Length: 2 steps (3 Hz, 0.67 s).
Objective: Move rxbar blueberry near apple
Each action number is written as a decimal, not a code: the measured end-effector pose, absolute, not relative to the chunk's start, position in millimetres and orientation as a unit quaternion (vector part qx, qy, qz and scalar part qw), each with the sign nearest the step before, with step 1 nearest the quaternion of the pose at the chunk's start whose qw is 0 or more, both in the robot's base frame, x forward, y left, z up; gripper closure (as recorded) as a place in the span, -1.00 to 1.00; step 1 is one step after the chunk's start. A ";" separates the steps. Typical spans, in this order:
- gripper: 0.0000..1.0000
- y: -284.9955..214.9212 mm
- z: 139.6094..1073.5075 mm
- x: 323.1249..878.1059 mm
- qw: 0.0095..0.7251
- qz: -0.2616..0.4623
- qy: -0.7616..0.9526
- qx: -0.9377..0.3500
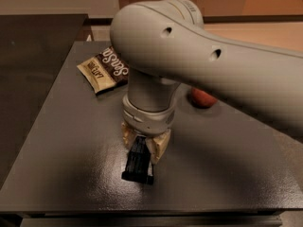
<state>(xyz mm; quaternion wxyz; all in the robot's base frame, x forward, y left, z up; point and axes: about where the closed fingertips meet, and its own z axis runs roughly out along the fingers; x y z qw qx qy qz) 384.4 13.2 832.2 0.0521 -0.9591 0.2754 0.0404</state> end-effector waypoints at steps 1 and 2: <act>0.76 14.1 841.8 390.2 0.055 0.034 0.276 -0.959; 1.00 17.2 856.4 400.0 0.066 0.024 0.280 -0.957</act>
Offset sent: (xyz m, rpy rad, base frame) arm 0.0290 0.0063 0.0409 0.0331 -0.0572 -0.0267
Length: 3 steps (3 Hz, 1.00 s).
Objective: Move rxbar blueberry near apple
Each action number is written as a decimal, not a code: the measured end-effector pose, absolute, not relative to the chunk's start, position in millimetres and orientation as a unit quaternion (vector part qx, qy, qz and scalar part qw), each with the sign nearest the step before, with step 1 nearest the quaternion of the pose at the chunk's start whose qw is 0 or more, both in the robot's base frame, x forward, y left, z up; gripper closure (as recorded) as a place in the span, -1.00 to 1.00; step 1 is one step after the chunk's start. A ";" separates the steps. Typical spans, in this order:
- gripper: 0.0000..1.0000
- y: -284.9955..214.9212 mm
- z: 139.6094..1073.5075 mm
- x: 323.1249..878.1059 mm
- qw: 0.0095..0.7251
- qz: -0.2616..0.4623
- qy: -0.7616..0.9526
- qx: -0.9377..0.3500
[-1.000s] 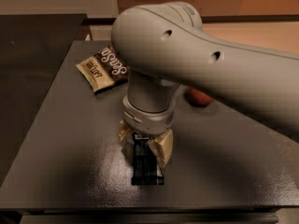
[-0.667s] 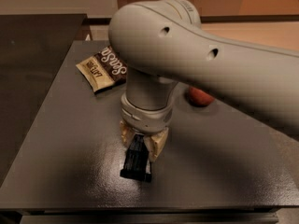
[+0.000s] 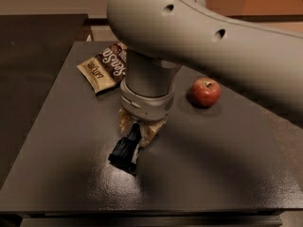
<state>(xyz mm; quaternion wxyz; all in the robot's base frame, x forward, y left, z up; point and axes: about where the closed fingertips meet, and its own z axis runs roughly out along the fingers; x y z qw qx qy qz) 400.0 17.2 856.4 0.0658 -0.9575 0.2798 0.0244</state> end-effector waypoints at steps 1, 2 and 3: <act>1.00 23.7 872.6 415.7 0.078 0.008 0.282 -0.956; 1.00 24.0 890.0 443.1 0.090 -0.015 0.303 -0.949; 1.00 21.5 900.4 470.6 0.094 -0.035 0.329 -0.939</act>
Offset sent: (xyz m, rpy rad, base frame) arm 0.0783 0.0045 0.0523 0.0343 -0.1317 -0.1184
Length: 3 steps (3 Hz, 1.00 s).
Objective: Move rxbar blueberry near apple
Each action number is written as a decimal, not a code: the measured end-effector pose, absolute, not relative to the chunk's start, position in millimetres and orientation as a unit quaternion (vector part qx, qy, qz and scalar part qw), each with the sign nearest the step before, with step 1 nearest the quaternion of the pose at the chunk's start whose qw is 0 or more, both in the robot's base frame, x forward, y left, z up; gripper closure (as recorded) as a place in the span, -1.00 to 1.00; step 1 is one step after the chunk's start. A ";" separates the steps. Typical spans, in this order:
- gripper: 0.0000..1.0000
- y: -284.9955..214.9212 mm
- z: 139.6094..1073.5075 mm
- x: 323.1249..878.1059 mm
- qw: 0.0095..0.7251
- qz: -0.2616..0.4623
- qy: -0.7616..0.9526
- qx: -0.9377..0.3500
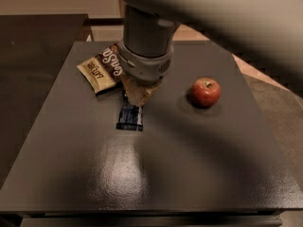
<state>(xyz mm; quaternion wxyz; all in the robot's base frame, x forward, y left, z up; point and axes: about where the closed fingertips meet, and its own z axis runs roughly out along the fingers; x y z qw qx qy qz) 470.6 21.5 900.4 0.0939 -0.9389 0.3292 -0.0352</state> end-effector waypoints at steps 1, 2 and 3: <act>1.00 14.9 899.6 499.6 0.090 -0.048 0.356 -0.929; 1.00 3.7 896.6 524.2 0.087 -0.058 0.377 -0.920; 0.66 4.5 896.4 525.1 0.089 -0.059 0.376 -0.920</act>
Offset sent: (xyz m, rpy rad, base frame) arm 0.0837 -0.0351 -0.0070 -0.0392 -0.0408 -0.1687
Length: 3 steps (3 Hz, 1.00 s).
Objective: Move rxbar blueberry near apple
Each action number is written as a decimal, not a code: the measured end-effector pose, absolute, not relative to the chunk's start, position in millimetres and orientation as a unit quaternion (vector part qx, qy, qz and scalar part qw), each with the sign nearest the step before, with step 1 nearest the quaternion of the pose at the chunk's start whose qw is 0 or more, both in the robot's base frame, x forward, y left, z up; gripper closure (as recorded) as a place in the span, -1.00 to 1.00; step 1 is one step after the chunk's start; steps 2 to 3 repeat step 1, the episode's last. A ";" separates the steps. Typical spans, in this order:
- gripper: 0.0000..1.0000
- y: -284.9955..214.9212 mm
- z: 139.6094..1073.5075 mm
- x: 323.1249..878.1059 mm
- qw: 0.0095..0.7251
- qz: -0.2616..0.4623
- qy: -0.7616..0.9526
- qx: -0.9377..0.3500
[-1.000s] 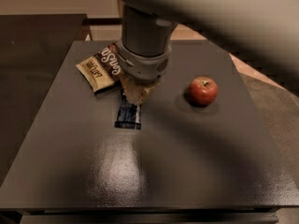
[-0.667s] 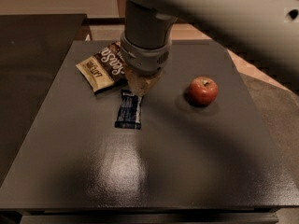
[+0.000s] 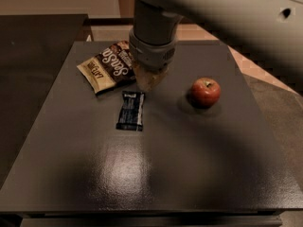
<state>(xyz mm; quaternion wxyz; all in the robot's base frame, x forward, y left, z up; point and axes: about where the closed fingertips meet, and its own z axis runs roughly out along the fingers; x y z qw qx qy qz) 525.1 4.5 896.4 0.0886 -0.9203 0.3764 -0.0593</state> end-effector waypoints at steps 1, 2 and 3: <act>0.17 5.5 896.1 525.7 0.090 -0.060 0.376 -0.920; 0.17 5.5 896.1 525.7 0.090 -0.060 0.376 -0.920; 0.17 5.5 896.1 525.7 0.090 -0.060 0.376 -0.920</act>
Offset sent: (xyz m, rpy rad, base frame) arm 0.0000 0.0000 0.0000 0.0000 0.0000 0.0000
